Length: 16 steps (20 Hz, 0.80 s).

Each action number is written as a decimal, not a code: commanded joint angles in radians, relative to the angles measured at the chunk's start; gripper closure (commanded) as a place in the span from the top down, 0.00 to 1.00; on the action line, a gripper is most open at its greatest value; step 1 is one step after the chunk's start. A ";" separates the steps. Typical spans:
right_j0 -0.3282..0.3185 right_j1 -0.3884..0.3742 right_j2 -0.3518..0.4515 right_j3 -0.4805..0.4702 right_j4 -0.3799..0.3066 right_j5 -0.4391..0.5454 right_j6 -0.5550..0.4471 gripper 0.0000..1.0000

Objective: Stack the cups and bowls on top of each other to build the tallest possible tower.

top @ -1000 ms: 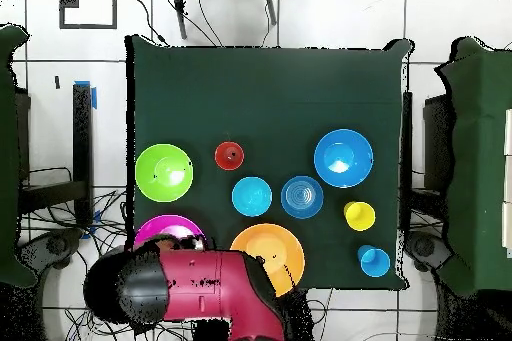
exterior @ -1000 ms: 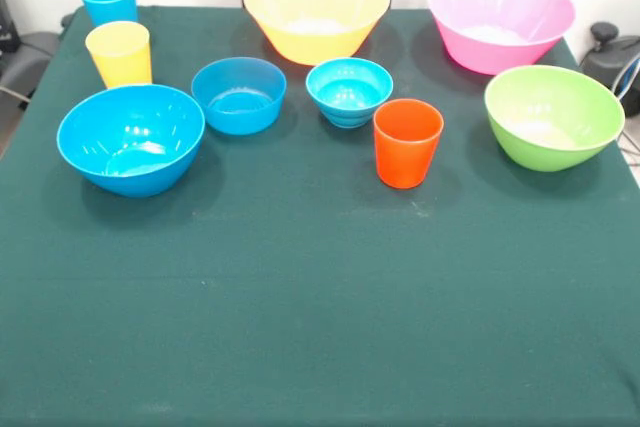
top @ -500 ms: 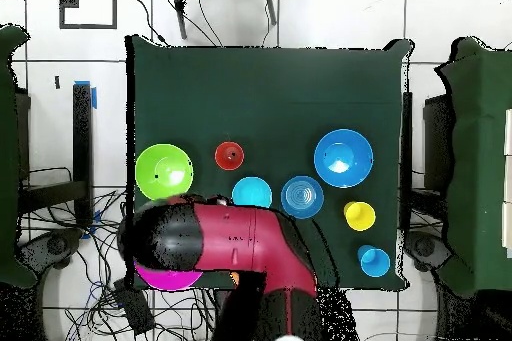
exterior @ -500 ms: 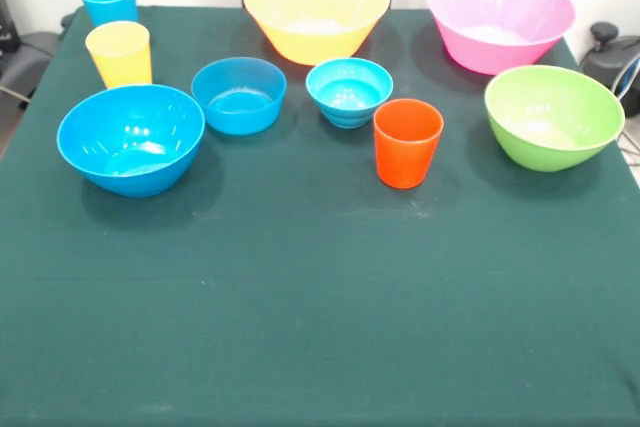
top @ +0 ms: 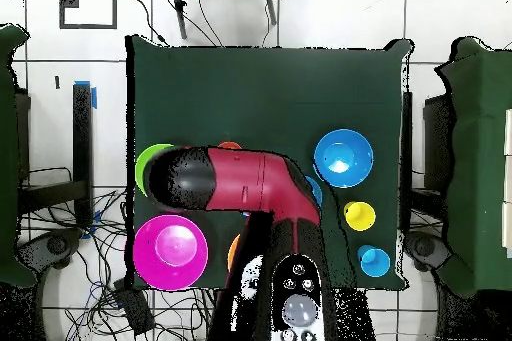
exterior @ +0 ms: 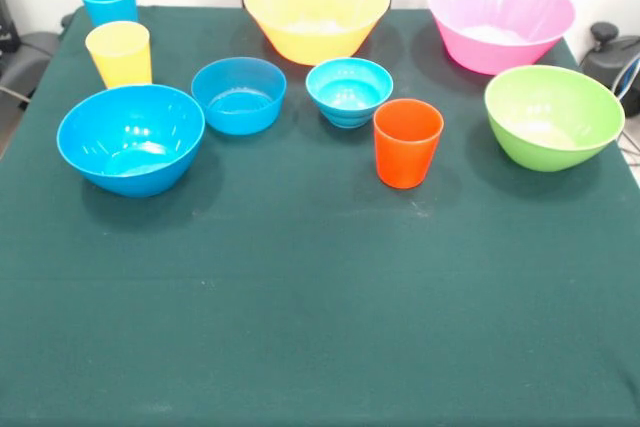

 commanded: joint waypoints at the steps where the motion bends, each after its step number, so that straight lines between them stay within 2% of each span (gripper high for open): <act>1: -0.003 0.183 0.077 -0.109 -0.041 -0.074 0.086 1.00; 8: 0.006 0.279 0.068 -0.152 -0.042 -0.125 0.096 1.00; 16: -0.005 0.386 0.085 -0.147 -0.032 -0.283 0.108 1.00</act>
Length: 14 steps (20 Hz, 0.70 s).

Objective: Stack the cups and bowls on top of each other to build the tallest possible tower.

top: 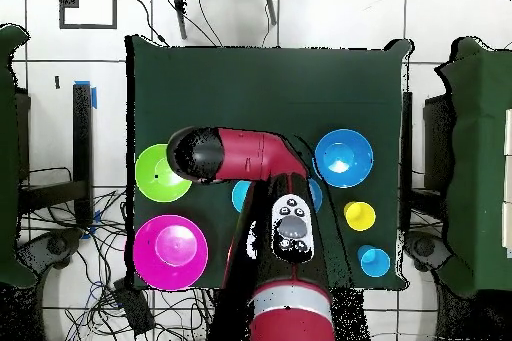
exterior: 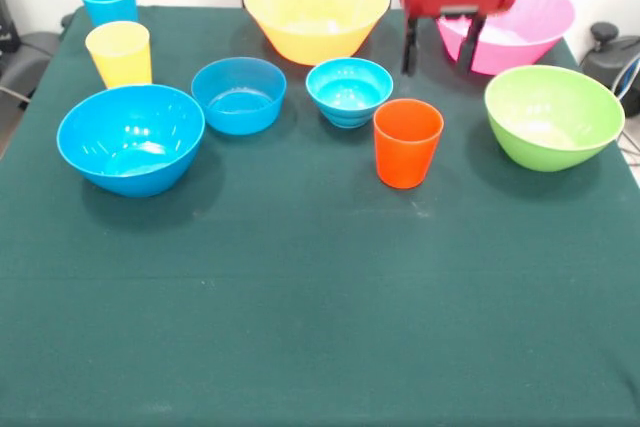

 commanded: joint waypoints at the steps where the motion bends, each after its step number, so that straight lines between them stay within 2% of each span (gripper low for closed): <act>1: -0.009 0.143 0.087 -0.026 -0.032 -0.161 0.109 1.00; 7: -0.015 0.199 0.096 -0.023 -0.030 -0.260 0.107 1.00; 14: -0.011 0.208 0.087 -0.023 -0.017 -0.268 0.108 1.00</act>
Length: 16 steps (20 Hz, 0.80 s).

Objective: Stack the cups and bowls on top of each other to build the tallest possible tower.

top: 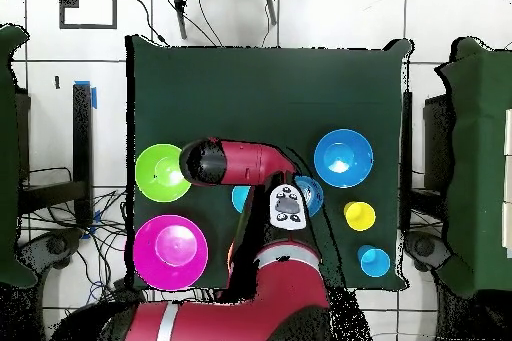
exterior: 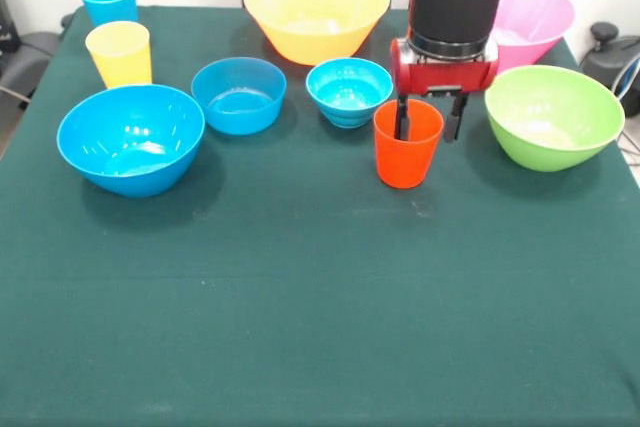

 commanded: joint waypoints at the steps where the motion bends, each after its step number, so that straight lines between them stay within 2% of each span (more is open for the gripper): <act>1: -0.007 0.058 0.081 -0.028 -0.015 -0.044 0.112 1.00; 16: 0.025 0.094 0.050 -0.062 -0.025 -0.064 0.118 1.00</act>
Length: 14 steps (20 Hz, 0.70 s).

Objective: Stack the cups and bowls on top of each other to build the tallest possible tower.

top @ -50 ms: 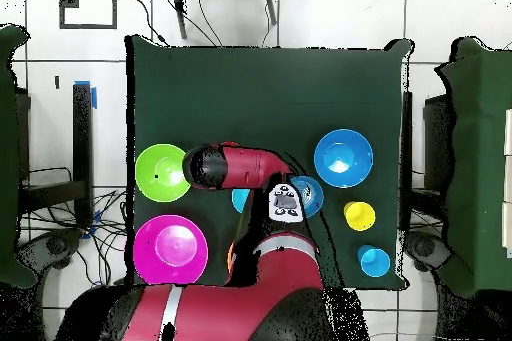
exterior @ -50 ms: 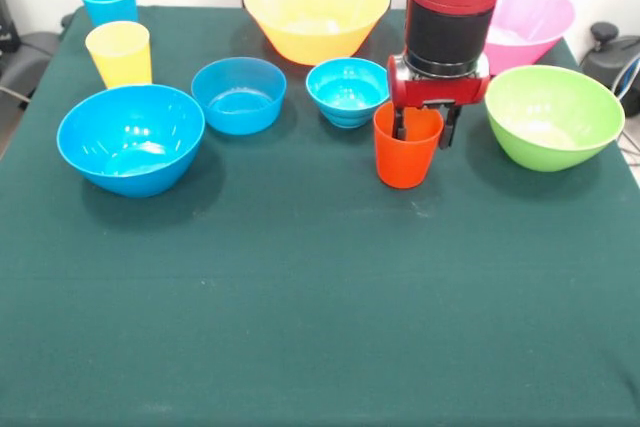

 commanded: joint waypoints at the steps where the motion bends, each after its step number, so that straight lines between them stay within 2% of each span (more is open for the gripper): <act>1: 0.026 0.040 0.048 -0.062 -0.026 -0.064 0.121 1.00; 7: 0.040 0.049 0.036 -0.068 -0.021 -0.069 0.131 1.00; 8: 0.042 0.049 0.032 -0.067 -0.015 -0.065 0.136 0.00; 14: 0.049 0.051 0.027 -0.076 -0.018 -0.048 0.126 0.00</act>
